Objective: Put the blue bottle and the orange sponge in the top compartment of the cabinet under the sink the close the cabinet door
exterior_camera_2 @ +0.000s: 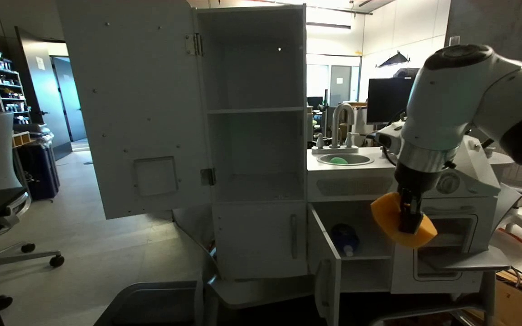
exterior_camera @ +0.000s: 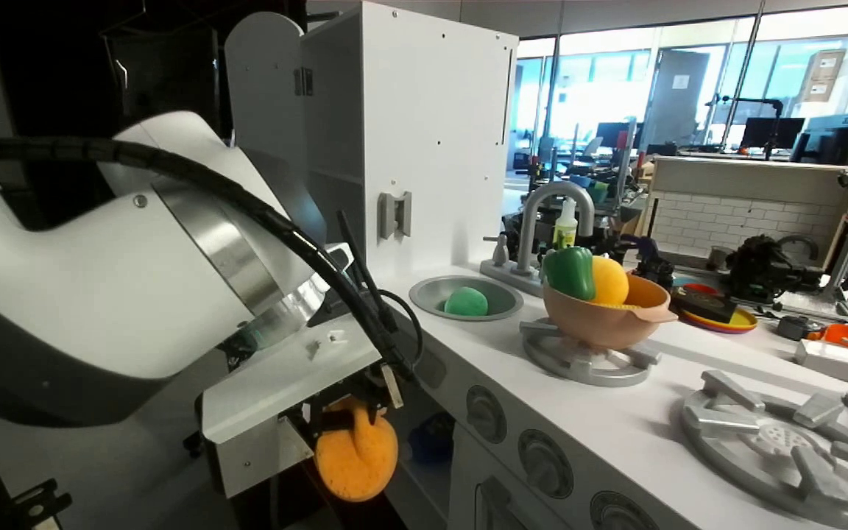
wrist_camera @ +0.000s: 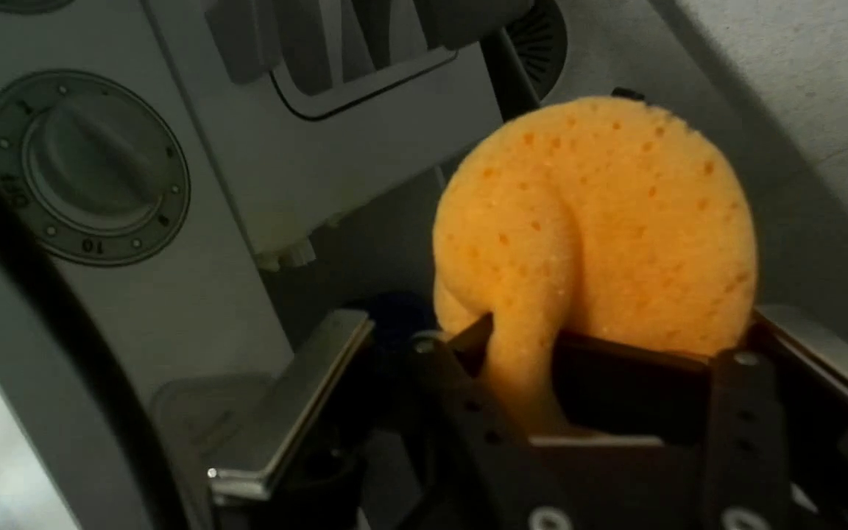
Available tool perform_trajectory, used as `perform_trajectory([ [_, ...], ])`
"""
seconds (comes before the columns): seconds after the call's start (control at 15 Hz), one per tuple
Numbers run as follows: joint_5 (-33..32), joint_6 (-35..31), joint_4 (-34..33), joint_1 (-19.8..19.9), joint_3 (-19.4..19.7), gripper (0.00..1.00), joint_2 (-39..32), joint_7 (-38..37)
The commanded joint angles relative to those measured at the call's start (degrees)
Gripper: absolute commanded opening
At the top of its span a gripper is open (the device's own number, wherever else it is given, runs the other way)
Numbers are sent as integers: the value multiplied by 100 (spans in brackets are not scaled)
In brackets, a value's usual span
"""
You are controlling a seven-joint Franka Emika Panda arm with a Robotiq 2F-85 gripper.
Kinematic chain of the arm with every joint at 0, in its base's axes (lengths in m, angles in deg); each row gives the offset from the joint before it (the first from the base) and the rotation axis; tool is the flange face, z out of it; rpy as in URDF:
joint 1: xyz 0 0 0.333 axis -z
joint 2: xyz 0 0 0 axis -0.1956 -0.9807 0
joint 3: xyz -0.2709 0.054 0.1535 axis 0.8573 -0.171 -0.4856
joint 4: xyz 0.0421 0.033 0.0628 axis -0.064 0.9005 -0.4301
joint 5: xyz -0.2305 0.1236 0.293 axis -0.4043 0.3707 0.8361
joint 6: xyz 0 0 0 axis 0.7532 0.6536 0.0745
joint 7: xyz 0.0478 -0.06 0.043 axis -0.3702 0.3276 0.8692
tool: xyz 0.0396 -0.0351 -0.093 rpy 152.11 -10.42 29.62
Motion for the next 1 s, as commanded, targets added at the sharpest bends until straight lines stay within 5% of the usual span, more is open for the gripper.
perform_trajectory([
  [0.0, -171, -481, -887, -1008, 755, 0, -1162, -1236],
  [0.53, 1015, -1638, -2272, -2576, 2360, 0, -3903, -2808],
  [0.87, 2763, -2318, -2363, -3020, 3198, 0, -5471, -2775],
  [0.93, 3077, -1948, -2290, -2905, 2977, 0, -5161, -2242],
])
